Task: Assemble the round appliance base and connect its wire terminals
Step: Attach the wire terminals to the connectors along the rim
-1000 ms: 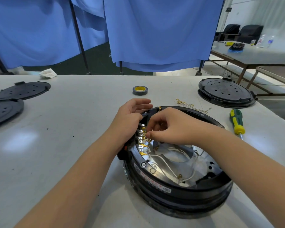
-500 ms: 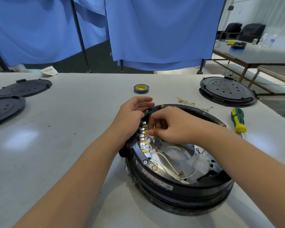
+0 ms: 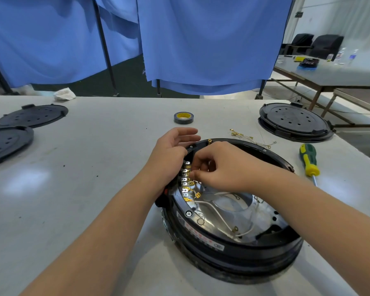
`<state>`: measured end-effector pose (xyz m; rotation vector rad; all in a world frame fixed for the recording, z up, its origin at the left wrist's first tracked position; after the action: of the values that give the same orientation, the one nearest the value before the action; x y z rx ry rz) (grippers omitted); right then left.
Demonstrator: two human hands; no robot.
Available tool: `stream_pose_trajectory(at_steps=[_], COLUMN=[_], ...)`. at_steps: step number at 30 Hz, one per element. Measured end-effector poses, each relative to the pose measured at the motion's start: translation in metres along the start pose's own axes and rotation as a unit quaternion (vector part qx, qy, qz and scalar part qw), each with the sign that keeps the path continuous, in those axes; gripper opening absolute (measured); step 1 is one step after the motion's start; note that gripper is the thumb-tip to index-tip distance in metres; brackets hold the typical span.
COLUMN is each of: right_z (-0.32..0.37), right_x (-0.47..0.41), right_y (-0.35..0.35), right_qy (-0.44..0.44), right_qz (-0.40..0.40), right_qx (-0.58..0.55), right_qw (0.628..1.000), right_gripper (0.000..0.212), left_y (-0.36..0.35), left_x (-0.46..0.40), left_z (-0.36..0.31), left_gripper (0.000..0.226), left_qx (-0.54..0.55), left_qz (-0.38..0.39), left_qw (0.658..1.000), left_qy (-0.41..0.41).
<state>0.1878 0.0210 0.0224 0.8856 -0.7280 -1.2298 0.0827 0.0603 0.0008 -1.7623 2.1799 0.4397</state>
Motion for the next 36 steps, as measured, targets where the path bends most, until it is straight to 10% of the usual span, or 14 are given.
stream_pose_trajectory(at_steps=[36], right_z=[-0.002], right_x=[0.005], right_y=[-0.006], right_qy=[0.001], right_qz=[0.099], right_qx=[-0.086], right_qw=[0.991], right_gripper=[0.006], left_y=[0.000], left_x=[-0.001], left_z=[0.002], left_gripper=[0.055], left_qx=[-0.023], left_qz=[0.001], left_qw=[1.000], left_qy=[0.000])
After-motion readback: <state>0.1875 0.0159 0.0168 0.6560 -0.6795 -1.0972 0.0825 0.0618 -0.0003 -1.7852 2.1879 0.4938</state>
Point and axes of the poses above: each hand's wrist, its own x-axis away from the middle knuckle, its own y-axis out of the back of the hand, z = x × y, the point moved 6 cm from there along -x, towards the middle knuckle, and after that the axes turned 14 degrees about -y, right-handed, at the moved point
